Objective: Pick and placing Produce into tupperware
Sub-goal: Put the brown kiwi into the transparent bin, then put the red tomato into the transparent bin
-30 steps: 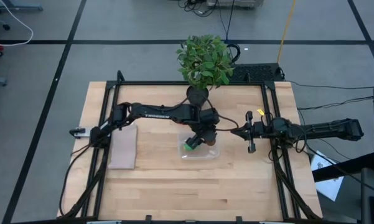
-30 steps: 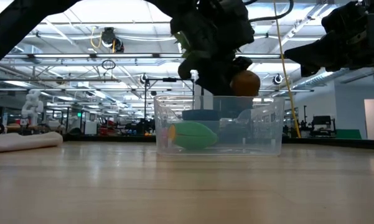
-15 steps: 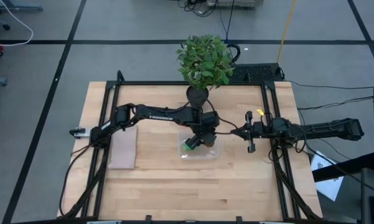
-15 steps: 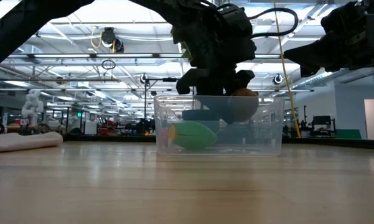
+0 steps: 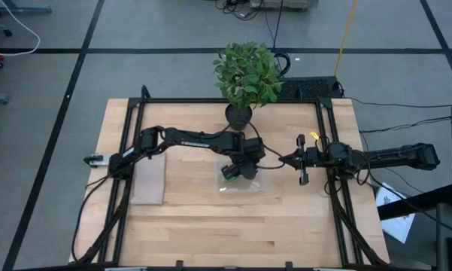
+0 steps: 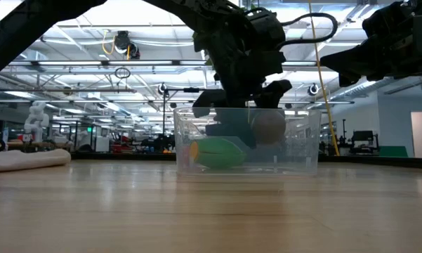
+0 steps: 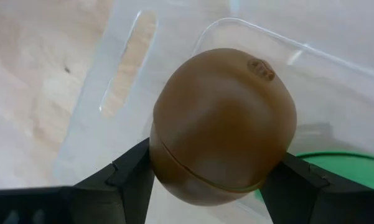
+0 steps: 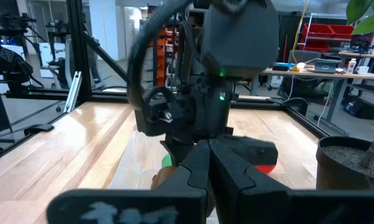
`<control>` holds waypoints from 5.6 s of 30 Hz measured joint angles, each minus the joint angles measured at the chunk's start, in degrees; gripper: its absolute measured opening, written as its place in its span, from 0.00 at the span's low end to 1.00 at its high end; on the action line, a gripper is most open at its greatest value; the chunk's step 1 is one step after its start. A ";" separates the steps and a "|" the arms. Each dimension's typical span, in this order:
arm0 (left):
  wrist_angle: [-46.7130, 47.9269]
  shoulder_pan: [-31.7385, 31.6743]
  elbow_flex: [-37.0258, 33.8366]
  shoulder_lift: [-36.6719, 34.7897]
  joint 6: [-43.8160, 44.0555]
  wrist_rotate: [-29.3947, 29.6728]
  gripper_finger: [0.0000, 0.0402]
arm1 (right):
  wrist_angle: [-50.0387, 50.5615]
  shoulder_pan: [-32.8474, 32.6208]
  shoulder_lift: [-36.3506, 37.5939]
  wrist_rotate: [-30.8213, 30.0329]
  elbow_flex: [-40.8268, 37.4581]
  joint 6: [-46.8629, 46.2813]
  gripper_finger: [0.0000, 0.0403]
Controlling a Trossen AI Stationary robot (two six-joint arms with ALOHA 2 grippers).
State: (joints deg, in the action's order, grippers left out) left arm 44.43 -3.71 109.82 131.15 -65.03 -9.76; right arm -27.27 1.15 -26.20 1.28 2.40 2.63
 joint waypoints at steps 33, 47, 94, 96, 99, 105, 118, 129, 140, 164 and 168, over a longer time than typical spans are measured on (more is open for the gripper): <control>-1.47 1.62 0.15 4.04 -17.47 4.75 0.60 | -0.82 0.00 -1.07 0.00 -0.01 0.11 0.00; -1.47 1.64 0.11 4.09 -13.84 5.64 0.60 | -0.80 0.00 -1.05 0.00 0.00 0.07 0.00; 1.44 1.80 -0.15 0.66 -8.53 12.49 0.76 | -0.80 0.00 -1.09 0.00 -0.01 0.39 0.00; 1.47 1.82 -0.11 -0.55 -8.53 12.59 0.75 | -0.80 0.00 -1.09 0.00 0.01 0.43 0.00; 1.83 1.99 -0.09 -1.37 -8.04 12.57 0.76 | -0.89 0.00 -1.16 0.00 -0.01 0.43 0.00; 4.91 3.50 -0.06 -2.68 -6.15 14.91 0.75 | -1.24 0.00 -1.31 0.00 -0.01 0.44 0.00; 3.80 6.04 0.02 -4.15 -1.90 17.42 0.57 | -1.24 0.00 -1.73 0.00 0.02 0.08 0.00; 2.20 5.93 0.02 -4.15 -1.69 18.91 0.16 | -1.26 0.00 -1.73 0.00 0.00 0.04 0.00; 8.64 5.05 0.04 -7.13 1.64 20.06 0.01 | -1.21 0.00 -1.75 0.00 -0.01 -0.25 0.00; 18.25 -2.46 0.11 -39.34 20.03 9.91 0.00 | -2.94 0.00 -3.04 0.00 0.01 -0.42 0.00; 19.34 -3.03 -1.08 -43.06 21.60 7.42 0.00 | -2.94 0.00 -3.06 0.00 -0.01 -0.52 0.00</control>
State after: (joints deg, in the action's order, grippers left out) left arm 63.76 -6.74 108.74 88.10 -43.43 -2.35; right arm -30.21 1.15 -29.26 1.28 2.39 2.11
